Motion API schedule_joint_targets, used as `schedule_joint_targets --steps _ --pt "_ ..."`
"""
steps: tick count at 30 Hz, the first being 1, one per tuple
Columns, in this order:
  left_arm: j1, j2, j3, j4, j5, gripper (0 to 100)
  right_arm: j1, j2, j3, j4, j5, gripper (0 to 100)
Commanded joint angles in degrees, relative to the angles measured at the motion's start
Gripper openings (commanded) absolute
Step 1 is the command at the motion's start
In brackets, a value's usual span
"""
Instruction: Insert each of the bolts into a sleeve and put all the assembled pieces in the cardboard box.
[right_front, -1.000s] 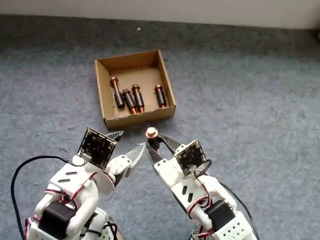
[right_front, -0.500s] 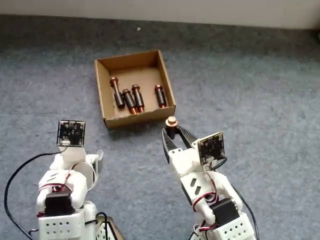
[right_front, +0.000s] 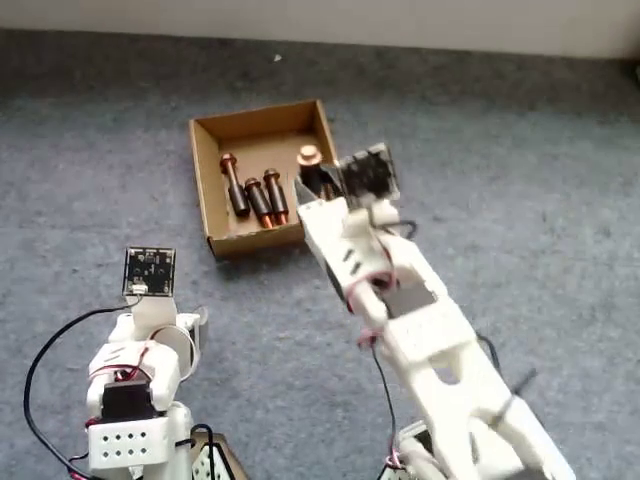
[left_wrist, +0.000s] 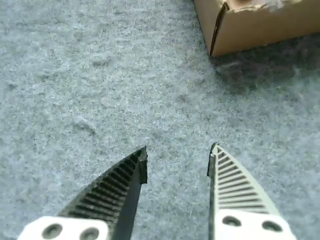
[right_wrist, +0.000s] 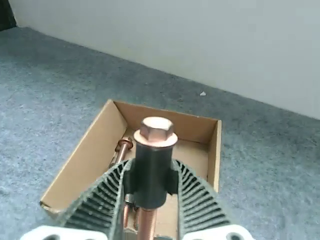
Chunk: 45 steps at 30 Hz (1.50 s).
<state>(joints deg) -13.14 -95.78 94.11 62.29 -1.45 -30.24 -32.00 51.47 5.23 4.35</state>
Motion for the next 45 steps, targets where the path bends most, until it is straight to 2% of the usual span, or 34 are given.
schedule_joint_targets --steps 1,5,9,18,23,26,28,31,36,45 --pt "-0.66 -0.40 -0.40 -0.97 -0.62 22 -2.33 16.75 -13.41 -3.65 4.84 0.4" --pt "-0.66 -0.40 -0.40 -0.97 -0.62 22 -4.26 32.40 -22.81 -3.65 16.18 0.4" --pt "-0.66 -0.40 -0.40 -0.97 -0.62 22 -5.23 42.51 -30.02 -3.47 23.38 0.4" --pt "-0.66 -0.40 -0.40 -0.97 -0.62 22 -5.23 46.20 -33.01 -3.21 23.91 1.2" --pt "-0.66 -0.40 -0.40 -0.97 -0.62 22 -5.05 46.11 -33.10 -1.45 23.82 13.7" --pt "-0.66 -0.40 -0.40 -0.97 -0.62 22 -5.14 45.58 -33.36 4.44 23.82 15.1" --pt "-0.66 -0.40 -0.40 -0.97 -0.62 22 -5.14 43.47 -33.36 8.40 23.82 11.6" --pt "-0.66 -0.40 -0.40 -0.97 -0.62 22 -5.32 36.53 -33.01 13.49 23.91 0.0" --pt "-0.31 -0.40 -0.40 -0.97 -0.62 22 -4.26 21.93 -24.31 21.41 23.82 0.5" --pt "-0.31 -0.40 -0.31 -0.97 -0.70 22 1.01 -9.80 8.31 21.85 23.74 0.5"
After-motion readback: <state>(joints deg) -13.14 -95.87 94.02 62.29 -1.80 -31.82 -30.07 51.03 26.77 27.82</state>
